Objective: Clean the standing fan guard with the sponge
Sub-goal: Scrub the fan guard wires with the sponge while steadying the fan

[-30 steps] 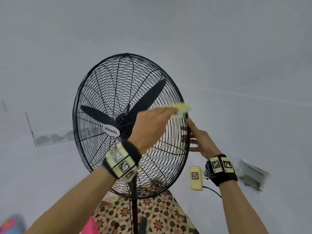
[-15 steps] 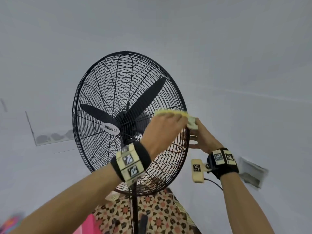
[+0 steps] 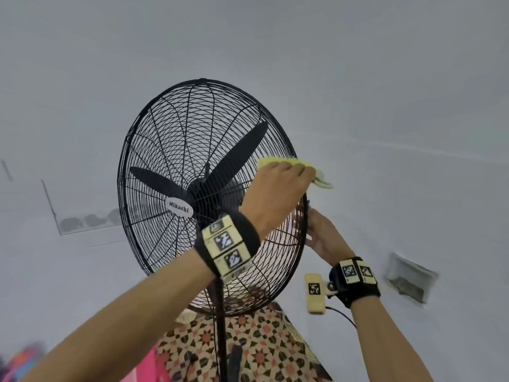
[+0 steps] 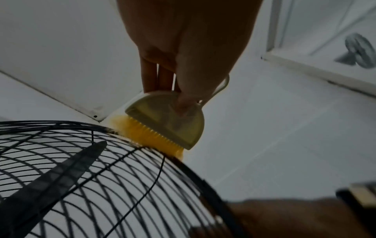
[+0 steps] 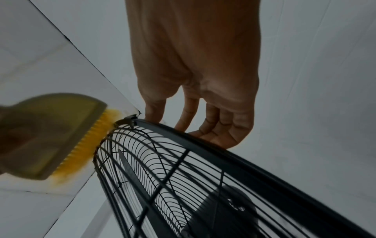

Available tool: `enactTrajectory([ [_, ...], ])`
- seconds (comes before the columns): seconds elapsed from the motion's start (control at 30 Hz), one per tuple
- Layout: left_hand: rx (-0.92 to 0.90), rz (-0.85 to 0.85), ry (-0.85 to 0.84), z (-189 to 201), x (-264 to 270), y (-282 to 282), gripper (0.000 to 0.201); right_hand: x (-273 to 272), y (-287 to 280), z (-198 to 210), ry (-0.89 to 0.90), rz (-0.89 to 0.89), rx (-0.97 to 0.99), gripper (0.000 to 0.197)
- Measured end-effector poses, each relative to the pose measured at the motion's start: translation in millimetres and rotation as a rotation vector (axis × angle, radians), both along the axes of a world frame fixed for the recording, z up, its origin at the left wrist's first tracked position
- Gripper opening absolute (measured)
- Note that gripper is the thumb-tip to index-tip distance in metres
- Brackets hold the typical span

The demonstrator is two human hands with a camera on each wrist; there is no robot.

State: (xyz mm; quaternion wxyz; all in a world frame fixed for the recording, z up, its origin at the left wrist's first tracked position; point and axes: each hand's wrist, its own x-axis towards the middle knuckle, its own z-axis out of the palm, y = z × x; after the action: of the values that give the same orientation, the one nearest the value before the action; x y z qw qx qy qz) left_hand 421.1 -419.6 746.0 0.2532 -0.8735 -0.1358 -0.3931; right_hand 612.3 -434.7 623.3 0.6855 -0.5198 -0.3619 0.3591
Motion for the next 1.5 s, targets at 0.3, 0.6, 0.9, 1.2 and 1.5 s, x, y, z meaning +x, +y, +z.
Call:
enactTrajectory([
  [0.3, -0.001, -0.095, 0.317, -104, -18, -24, 0.023, -10, -11, 11, 0.099, 0.157, 0.066, 0.026],
  [0.6, 0.038, 0.023, -0.007, -7, -6, -5, 0.027, -6, -6, -2, 0.135, 0.149, 0.072, 0.040],
  [0.9, -0.086, -0.065, 0.047, -42, -3, -23, 0.024, -6, -7, -2, 0.106, 0.122, 0.067, 0.021],
  [1.2, -0.236, -0.085, 0.146, -59, -17, -25, 0.033, -10, -15, 4, -0.006, 0.110, 0.071, 0.026],
  [1.5, -0.116, 0.041, 0.026, 36, -14, 8, 0.032, -68, -14, 23, -0.728, -0.417, 0.054, 0.085],
])
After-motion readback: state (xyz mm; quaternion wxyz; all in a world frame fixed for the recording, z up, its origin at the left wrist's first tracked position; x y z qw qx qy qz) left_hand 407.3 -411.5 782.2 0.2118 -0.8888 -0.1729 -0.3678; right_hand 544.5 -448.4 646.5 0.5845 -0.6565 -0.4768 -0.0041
